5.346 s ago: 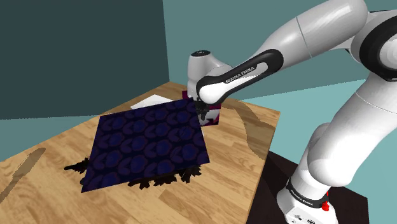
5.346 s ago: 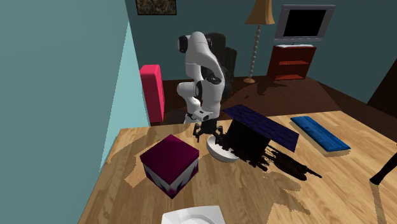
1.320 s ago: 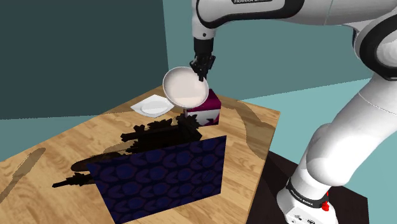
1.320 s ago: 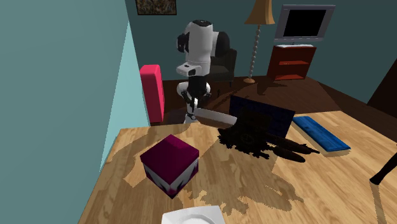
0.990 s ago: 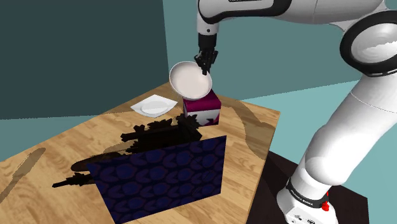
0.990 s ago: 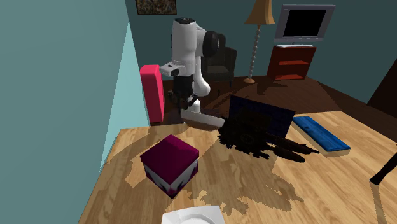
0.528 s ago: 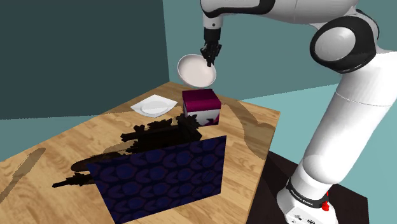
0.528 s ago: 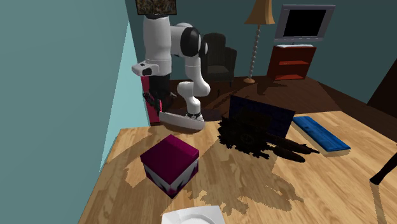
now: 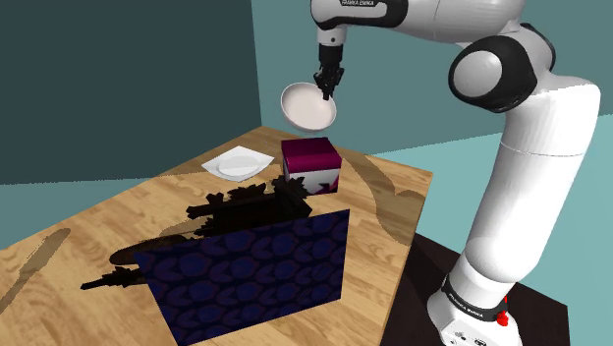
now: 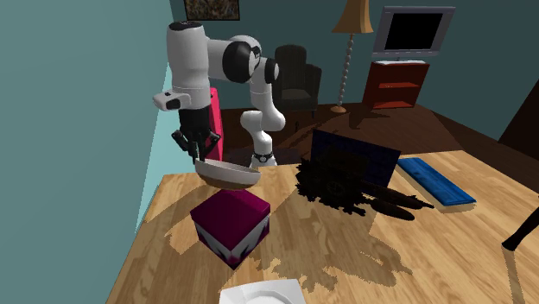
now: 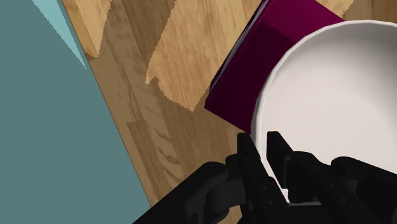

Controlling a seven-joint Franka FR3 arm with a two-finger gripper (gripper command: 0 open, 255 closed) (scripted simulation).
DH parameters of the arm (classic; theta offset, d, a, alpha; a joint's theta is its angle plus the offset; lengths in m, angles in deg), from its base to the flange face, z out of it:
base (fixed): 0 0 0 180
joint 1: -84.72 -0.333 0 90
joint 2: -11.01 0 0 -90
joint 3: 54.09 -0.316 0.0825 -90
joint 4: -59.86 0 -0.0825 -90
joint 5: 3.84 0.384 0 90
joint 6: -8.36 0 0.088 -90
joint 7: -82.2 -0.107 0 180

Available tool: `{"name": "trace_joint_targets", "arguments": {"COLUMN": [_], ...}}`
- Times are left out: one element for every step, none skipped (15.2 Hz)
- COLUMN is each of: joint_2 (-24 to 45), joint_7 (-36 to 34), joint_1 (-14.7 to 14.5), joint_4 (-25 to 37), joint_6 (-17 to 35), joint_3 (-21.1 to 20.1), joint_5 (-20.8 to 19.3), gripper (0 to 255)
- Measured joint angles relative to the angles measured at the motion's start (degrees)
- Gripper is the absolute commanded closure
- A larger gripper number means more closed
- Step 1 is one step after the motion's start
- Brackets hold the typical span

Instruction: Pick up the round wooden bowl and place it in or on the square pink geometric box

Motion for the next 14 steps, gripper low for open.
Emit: {"name": "trace_joint_targets", "arguments": {"joint_2": [-0.3,-0.6,-0.8,-0.7,-1.1,-1.2,-1.3,-1.6,-1.6,-1.8,-1.9,-2.0,-2.0,-2.1], "joint_7": [-0.1,-0.1,-0.1,-0.1,-0.2,-0.2,-0.2,-0.2,-0.3,-0.4,-0.4,-0.4,-0.6,-0.7], "joint_1": [0.0,0.0,0.0,0.0,0.0,0.0,0.0,0.0,0.0,0.0,0.0,0.0,-0.1,-0.1], "joint_4": [-1.2,-2.2,-3.4,-4.1,-5.4,-6.3,-7.1,-8.5,-9.2,-10.1,-10.9,-11.7,-12.7,-13.6], "joint_6": [0.9,1.6,2.6,3.3,4.3,5.1,5.8,6.9,7.5,8.3,9.0,9.8,10.7,11.5], "joint_3": [0.0,0.0,0.0,0.0,0.0,0.0,0.0,0.0,0.0,0.0,0.0,0.0,0.0,-0.1], "joint_5": [0.0,-0.1,-0.1,-0.1,-0.1,-0.1,-0.1,-0.2,-0.2,-0.2,-0.2,-0.2,-0.2,-0.3], "gripper": [255,255,255,255,255,255,255,255,255,255,255,255,255,255]}}
